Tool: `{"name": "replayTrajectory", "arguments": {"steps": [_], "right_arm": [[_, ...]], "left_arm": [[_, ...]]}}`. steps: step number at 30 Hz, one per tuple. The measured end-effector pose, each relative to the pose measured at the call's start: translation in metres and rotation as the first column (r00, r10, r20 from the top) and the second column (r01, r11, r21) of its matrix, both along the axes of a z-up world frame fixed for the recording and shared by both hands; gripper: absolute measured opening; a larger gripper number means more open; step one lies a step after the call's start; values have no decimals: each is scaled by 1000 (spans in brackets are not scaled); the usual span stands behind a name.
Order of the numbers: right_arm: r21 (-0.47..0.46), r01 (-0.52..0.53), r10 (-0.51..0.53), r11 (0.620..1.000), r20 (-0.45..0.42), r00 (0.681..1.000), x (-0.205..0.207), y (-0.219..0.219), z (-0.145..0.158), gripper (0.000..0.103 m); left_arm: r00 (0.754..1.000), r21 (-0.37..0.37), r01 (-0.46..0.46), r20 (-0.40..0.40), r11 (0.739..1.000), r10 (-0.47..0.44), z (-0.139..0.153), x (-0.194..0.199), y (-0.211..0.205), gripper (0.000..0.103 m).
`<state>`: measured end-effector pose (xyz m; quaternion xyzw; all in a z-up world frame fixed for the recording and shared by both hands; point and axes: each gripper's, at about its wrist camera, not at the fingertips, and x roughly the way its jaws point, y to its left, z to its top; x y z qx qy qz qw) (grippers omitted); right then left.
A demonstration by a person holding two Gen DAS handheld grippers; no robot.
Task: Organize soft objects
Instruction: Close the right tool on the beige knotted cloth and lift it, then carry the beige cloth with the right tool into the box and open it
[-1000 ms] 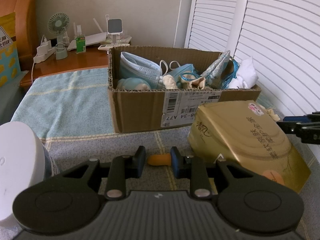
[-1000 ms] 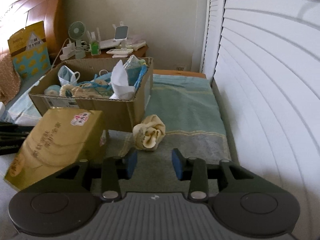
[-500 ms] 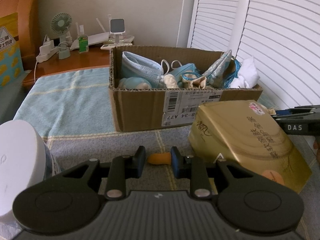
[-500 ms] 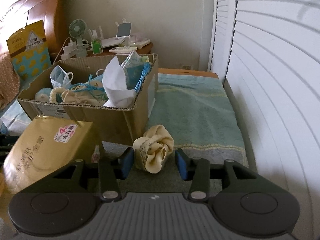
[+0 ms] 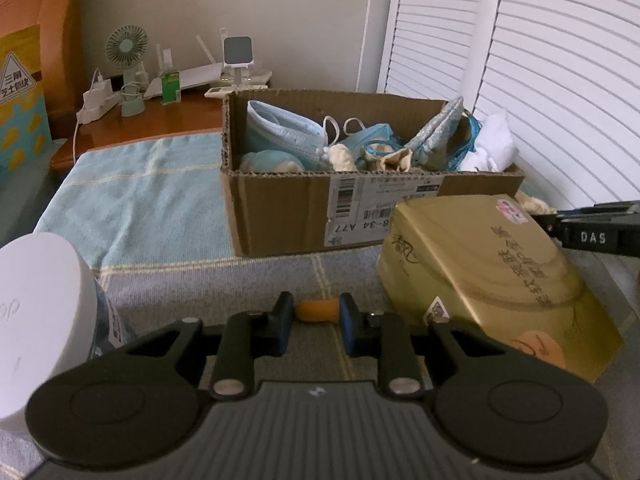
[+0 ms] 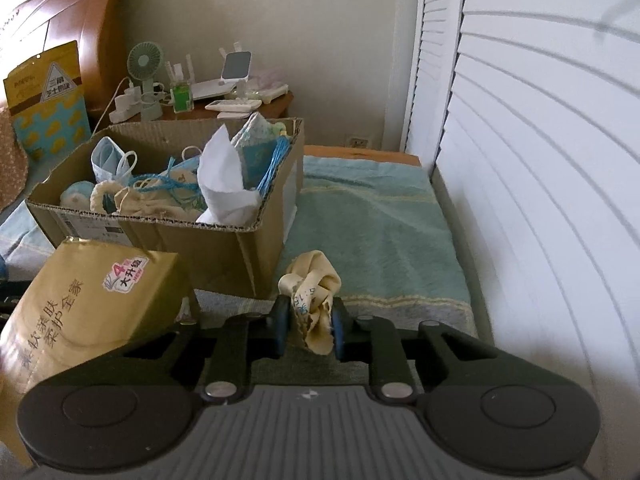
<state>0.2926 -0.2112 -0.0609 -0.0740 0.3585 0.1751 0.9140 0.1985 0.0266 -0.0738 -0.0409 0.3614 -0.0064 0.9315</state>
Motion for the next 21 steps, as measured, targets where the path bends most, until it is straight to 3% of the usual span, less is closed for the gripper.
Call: {"name": "replayTrajectory", "arguments": {"steps": [14, 21], "right_arm": [[-5, 60, -60, 998, 60, 996, -29, -13, 31, 25], [3, 13, -13, 1000, 131, 991, -44, -4, 65, 25]], "left_arm": [[998, 12, 60, 30, 998, -60, 18, -17, 1, 22], [994, 7, 100, 40, 995, -100, 31, -33, 5, 22]]}}
